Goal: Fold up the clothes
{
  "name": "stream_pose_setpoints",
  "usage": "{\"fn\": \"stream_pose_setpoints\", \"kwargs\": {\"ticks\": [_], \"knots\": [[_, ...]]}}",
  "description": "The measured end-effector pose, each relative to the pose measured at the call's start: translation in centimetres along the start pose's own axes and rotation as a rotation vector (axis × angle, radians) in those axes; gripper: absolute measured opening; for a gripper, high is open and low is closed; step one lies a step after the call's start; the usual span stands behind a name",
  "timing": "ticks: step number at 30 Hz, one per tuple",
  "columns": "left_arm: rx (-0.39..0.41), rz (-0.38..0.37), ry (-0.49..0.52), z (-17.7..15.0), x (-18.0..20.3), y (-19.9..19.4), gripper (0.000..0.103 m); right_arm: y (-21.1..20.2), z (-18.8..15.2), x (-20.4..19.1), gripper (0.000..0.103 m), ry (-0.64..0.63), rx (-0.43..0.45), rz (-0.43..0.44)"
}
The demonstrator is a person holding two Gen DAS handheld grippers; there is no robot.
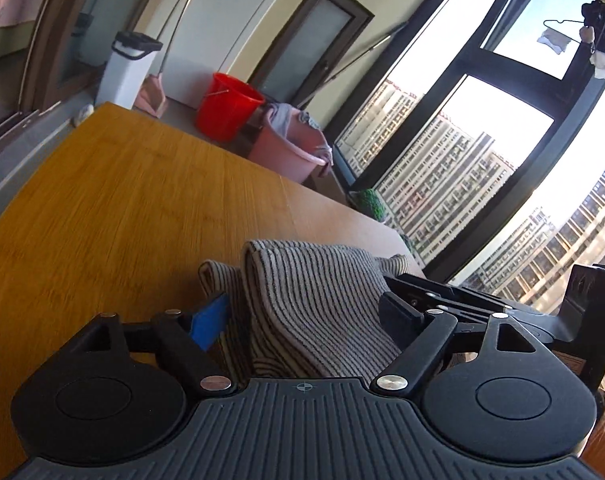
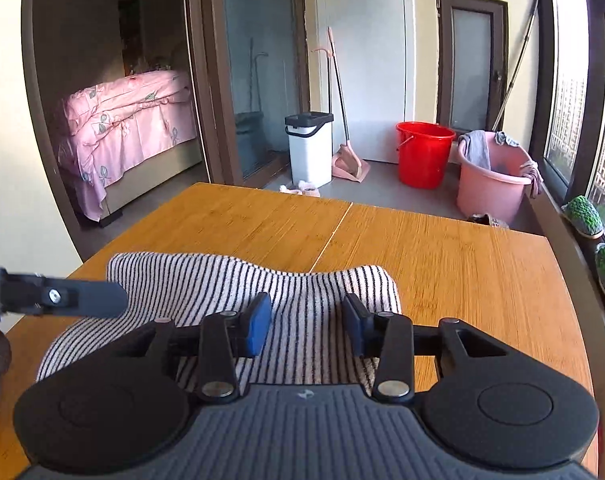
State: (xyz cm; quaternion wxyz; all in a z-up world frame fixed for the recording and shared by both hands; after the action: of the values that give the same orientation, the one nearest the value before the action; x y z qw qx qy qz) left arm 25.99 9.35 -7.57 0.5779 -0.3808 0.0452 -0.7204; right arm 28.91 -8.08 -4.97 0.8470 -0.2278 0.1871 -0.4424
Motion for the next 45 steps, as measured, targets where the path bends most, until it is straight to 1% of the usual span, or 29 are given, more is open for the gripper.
{"fn": "stream_pose_setpoints", "kwargs": {"ticks": [1, 4, 6, 9, 10, 12, 16, 19, 20, 22, 24, 25, 26, 28, 29, 31, 33, 35, 37, 40, 41, 42, 43, 44, 45], "knots": [[0.022, -0.011, 0.003, 0.6, 0.3, -0.7, 0.086, 0.0, -0.1, 0.0, 0.040, -0.008, -0.004, -0.001], [0.050, -0.130, 0.049, 1.3, 3.3, -2.6, 0.087, 0.0, -0.2, 0.2, 0.040, 0.000, -0.004, 0.009], [0.016, -0.216, 0.088, 0.4, 5.8, -3.0, 0.088, 0.0, -0.2, 0.6, 0.041, 0.026, -0.002, 0.027], [-0.052, -0.270, 0.094, -1.7, 7.8, -2.1, 0.089, -0.1, -0.3, 1.4, 0.042, 0.073, -0.003, 0.061], [-0.073, -0.265, 0.093, -2.3, 7.9, -1.4, 0.091, -0.2, -0.4, 1.6, 0.042, 0.083, -0.003, 0.069], [-0.098, -0.226, 0.092, -3.0, 7.3, 0.0, 0.091, -0.4, -0.5, 2.0, 0.044, 0.093, -0.001, 0.080], [-0.095, -0.186, 0.117, -3.3, 6.8, 0.9, 0.091, -0.9, -0.7, 2.3, 0.046, 0.082, 0.011, 0.079], [-0.078, -0.124, 0.142, -3.0, 5.9, 1.3, 0.091, -1.6, -0.5, 2.1, 0.053, 0.063, 0.027, 0.050], [-0.079, -0.120, 0.142, -3.0, 5.7, 1.3, 0.091, -2.1, -0.1, 1.8, 0.055, 0.054, 0.042, 0.039], [-0.081, -0.113, 0.142, -3.0, 5.3, 1.5, 0.091, -3.5, 1.0, 0.7, 0.055, -0.005, 0.091, 0.023], [-0.081, -0.110, 0.144, -3.0, 5.2, 1.6, 0.091, -4.5, 1.9, -0.6, 0.055, -0.083, 0.117, 0.013], [-0.080, -0.109, 0.145, -3.0, 5.2, 1.6, 0.092, -4.6, 2.1, -1.0, 0.055, -0.114, 0.113, 0.001], [-0.078, -0.108, 0.145, -3.0, 5.1, 1.6, 0.092, -4.0, 1.9, -1.1, 0.055, -0.133, 0.083, -0.021], [-0.075, -0.103, 0.146, -3.0, 5.0, 1.7, 0.092, -2.1, 0.8, -0.1, 0.056, -0.095, 0.010, -0.038], [-0.081, -0.093, 0.165, -3.3, 5.0, 1.9, 0.092, -1.1, 0.2, 0.7, 0.058, -0.035, -0.020, -0.024], [-0.066, -0.090, 0.187, -3.5, 5.2, 1.8, 0.092, -0.3, -0.5, 2.0, 0.064, 0.096, -0.023, 0.019], [-0.069, -0.094, 0.185, -3.5, 5.2, 1.8, 0.092, -0.1, -1.1, 3.0, 0.078, 0.155, -0.024, 0.029], [-0.072, -0.098, 0.179, -3.5, 5.1, 1.9, 0.093, 0.0, -1.7, 3.8, 0.080, 0.190, -0.032, 0.048], [-0.070, -0.094, 0.186, -3.7, 5.1, 2.0, 0.093, -0.2, -2.0, 4.3, 0.081, 0.223, -0.024, 0.068], [-0.068, -0.084, 0.209, -3.9, 5.3, 2.1, 0.094, -1.4, -1.2, 3.9, 0.079, 0.175, 0.031, 0.045], [-0.068, -0.082, 0.216, -3.9, 5.3, 2.1, 0.094, -2.0, -0.7, 3.5, 0.074, 0.148, 0.059, 0.034], [-0.068, -0.081, 0.217, -3.9, 5.2, 2.1, 0.094, -2.8, 0.0, 3.0, 0.066, 0.115, 0.096, 0.024], [-0.067, -0.081, 0.218, -3.9, 5.2, 2.1, 0.095, -3.4, 0.7, 2.5, 0.062, 0.083, 0.128, 0.015], [-0.067, -0.081, 0.217, -3.9, 5.2, 2.2, 0.095, -3.8, 1.2, 2.0, 0.054, 0.049, 0.142, 0.007], [-0.067, -0.082, 0.216, -3.9, 5.2, 2.2, 0.095, -3.5, 1.3, 1.7, 0.053, 0.018, 0.125, -0.005]]}}
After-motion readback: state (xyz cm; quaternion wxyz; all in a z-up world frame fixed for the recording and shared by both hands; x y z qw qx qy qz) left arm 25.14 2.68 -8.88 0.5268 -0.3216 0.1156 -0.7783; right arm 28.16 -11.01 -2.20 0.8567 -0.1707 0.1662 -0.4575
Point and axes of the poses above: each gripper's, at about its wrist camera, not at the fingertips, and y roughly the way its jaws point, x to its right, z to its top, the point moved 9 cm from there along y, roughly the way its jaws point, and after that the axes turned 6 degrees about z, right-handed, at the moved point
